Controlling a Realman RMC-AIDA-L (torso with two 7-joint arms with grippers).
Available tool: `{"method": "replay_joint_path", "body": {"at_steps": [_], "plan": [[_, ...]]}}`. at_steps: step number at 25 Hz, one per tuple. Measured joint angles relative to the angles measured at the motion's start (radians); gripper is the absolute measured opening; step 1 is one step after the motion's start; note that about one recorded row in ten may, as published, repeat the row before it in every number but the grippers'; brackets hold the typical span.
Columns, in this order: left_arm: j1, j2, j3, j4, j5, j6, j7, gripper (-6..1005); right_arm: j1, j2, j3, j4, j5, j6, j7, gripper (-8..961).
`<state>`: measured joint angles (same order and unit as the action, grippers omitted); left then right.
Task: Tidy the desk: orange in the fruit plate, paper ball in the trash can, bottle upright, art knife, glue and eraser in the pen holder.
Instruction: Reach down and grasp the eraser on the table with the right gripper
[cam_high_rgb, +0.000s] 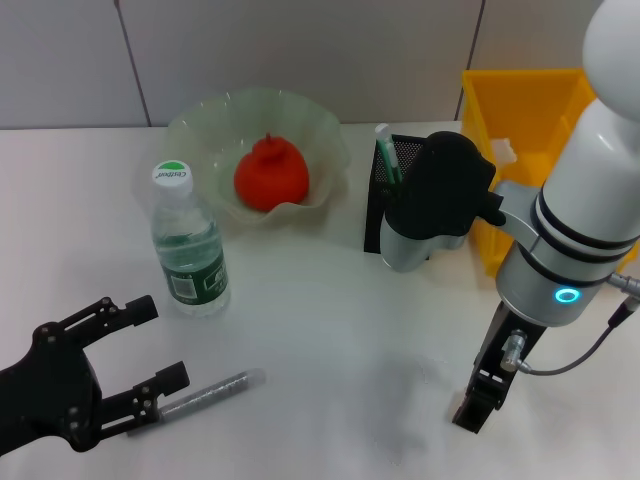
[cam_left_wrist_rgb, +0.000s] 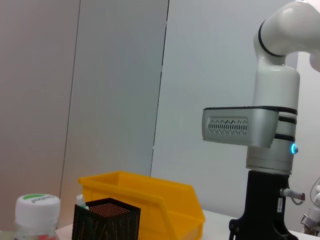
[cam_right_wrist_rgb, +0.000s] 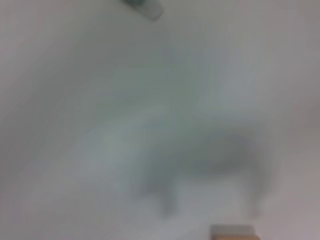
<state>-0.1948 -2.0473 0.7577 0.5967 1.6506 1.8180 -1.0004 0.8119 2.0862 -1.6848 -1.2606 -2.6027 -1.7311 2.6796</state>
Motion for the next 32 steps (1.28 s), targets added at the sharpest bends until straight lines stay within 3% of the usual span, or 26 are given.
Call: {"method": "replay_joint_path", "body": {"at_steps": [14, 26, 32], "plan": [[-0.001, -0.004, 0.000, 0.000, 0.000, -0.012, 0.003, 801, 0.001, 0.002, -0.077, 0.061, -0.021, 0.070, 0.056, 703], [0.002, -0.005, 0.000, 0.000, 0.000, -0.015, 0.013, 801, 0.006, 0.002, -0.226, 0.076, -0.067, 0.133, 0.163, 675], [-0.001, -0.006, 0.000, 0.000, 0.000, -0.017, 0.014, 801, 0.005, 0.004, -0.235, 0.078, -0.070, 0.145, 0.167, 662]]}}
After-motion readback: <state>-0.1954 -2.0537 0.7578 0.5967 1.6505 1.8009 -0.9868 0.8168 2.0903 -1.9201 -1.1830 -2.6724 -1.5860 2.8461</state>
